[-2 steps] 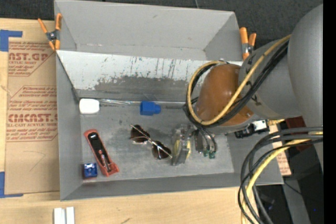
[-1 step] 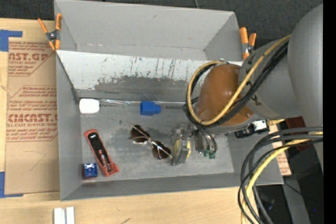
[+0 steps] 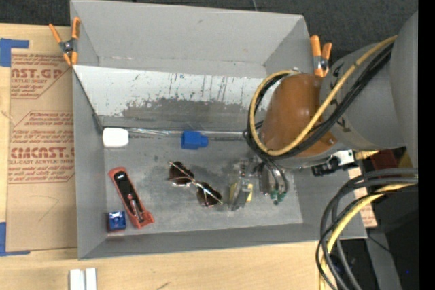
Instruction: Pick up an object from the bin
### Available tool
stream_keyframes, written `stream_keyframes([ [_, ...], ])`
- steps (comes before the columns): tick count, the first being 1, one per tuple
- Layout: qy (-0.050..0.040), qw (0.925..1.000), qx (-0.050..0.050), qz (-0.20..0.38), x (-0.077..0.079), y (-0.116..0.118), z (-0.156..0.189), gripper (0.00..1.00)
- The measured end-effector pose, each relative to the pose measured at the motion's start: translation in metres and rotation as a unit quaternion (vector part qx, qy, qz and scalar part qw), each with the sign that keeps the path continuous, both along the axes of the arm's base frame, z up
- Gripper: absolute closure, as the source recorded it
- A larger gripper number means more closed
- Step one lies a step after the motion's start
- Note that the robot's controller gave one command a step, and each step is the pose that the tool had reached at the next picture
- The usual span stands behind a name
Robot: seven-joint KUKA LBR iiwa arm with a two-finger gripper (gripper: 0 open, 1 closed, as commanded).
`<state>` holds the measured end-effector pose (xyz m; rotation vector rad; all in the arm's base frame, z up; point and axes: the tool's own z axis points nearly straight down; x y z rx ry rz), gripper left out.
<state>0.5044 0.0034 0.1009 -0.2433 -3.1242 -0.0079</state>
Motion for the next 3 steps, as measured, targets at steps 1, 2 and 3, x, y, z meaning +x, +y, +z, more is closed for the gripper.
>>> stream_keyframes([
  [1,-0.0027,0.9997,0.000,-0.025,-0.008,-0.006,0.062,1.00],
  [2,-0.0065,0.9992,0.000,-0.040,-0.007,-0.008,0.112,1.00],
  [3,-0.0071,0.9991,0.000,-0.043,-0.004,-0.007,0.113,1.00],
])
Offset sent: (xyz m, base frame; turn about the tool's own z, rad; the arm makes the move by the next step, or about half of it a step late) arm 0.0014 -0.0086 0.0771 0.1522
